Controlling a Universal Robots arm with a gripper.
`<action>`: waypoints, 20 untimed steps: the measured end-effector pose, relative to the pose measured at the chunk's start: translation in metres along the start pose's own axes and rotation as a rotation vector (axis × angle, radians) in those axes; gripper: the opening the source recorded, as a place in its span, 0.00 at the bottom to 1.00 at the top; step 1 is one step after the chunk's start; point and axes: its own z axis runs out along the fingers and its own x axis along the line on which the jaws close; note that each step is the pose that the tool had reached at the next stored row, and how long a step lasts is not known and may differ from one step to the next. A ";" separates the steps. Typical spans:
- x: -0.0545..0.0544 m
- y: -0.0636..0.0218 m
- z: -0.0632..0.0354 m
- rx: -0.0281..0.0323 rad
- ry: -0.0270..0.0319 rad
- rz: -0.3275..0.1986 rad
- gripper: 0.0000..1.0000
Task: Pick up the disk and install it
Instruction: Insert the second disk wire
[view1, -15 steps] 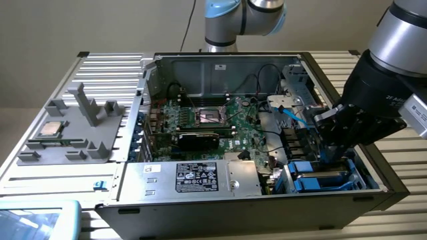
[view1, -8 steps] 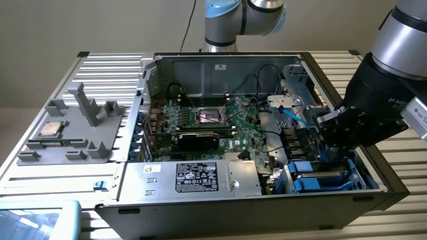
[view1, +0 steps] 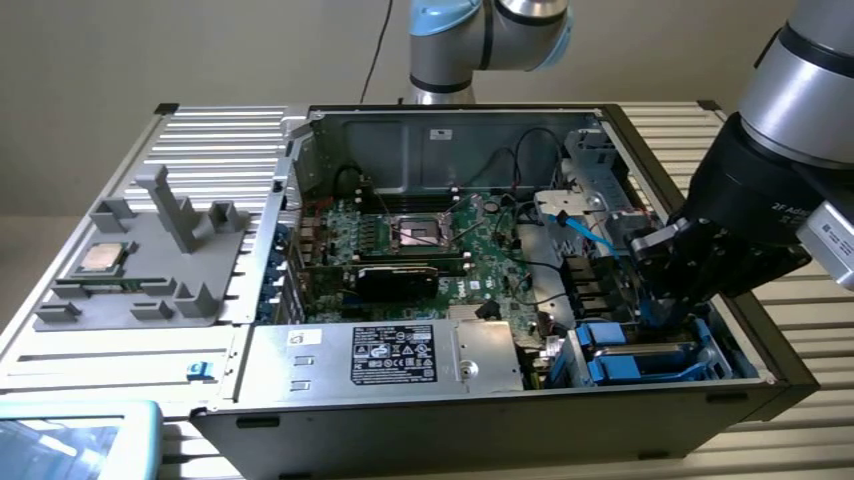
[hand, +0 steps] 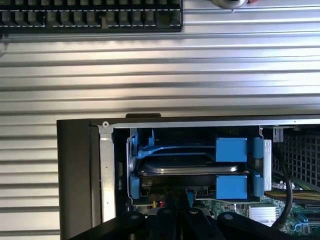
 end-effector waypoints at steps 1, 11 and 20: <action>0.000 0.0000 0.0001 -0.0002 -0.0008 0.000 0.11; 0.000 0.0000 -0.0178 -0.0001 -0.0052 0.000 0.11; -0.001 -0.0151 -0.0515 -0.0153 -0.0046 0.000 0.11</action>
